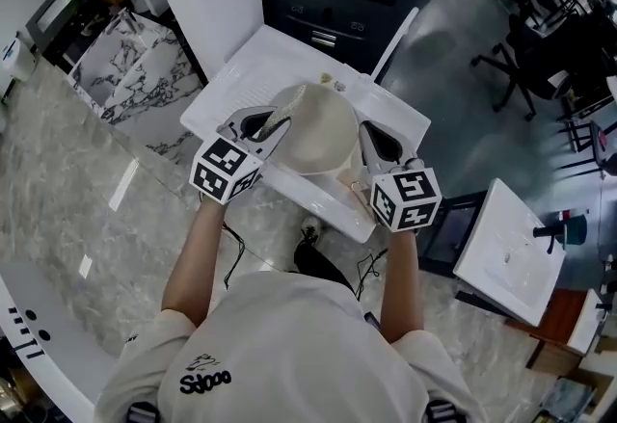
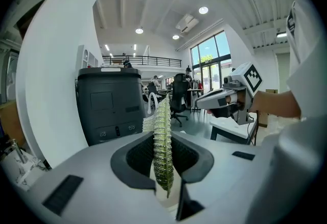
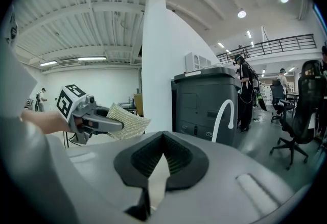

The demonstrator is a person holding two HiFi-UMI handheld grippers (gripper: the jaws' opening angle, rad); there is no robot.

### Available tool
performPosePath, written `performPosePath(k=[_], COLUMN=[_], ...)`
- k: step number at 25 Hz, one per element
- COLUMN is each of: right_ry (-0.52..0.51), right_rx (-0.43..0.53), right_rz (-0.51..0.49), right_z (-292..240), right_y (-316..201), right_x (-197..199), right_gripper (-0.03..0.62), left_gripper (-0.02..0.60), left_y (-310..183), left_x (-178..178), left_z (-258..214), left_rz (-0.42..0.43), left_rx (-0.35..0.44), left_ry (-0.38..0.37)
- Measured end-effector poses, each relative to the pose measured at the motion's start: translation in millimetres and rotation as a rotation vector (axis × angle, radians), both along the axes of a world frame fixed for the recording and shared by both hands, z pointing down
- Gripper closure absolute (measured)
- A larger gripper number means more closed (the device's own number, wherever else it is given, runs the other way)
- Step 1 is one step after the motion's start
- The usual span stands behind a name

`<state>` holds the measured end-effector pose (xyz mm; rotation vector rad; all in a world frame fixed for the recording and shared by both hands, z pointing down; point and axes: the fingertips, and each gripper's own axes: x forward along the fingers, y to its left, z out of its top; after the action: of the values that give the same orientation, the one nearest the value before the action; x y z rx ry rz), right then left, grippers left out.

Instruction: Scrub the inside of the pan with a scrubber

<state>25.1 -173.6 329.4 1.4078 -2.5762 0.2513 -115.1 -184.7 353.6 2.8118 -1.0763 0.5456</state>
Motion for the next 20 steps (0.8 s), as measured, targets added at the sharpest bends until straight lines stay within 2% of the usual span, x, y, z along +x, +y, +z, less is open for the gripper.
performPosePath(k=[11,17,20], right_ry=[-0.032,-0.026,-0.02], right_rx=[-0.058,-0.084,-0.107], right_rz=[0.018,0.028,0.051], right_z=[29.9,51.3,64.0], right_y=[-50.9,-71.6,-79.6], right_x=[24.1,33.8,38.4], right_gripper=[0.585,0.585,0.585], left_gripper=[0.514,0.514,0.514], left_y=[-64.4,-93.6,-103.6], left_x=[18.8,16.8,18.9], left_z=[40.6,86.7,106.1], left_rz=[-0.006,-0.022,-0.003], left_rx=[-0.071,-0.097,-0.124], left_ry=[-0.066,-0.178,-0.222])
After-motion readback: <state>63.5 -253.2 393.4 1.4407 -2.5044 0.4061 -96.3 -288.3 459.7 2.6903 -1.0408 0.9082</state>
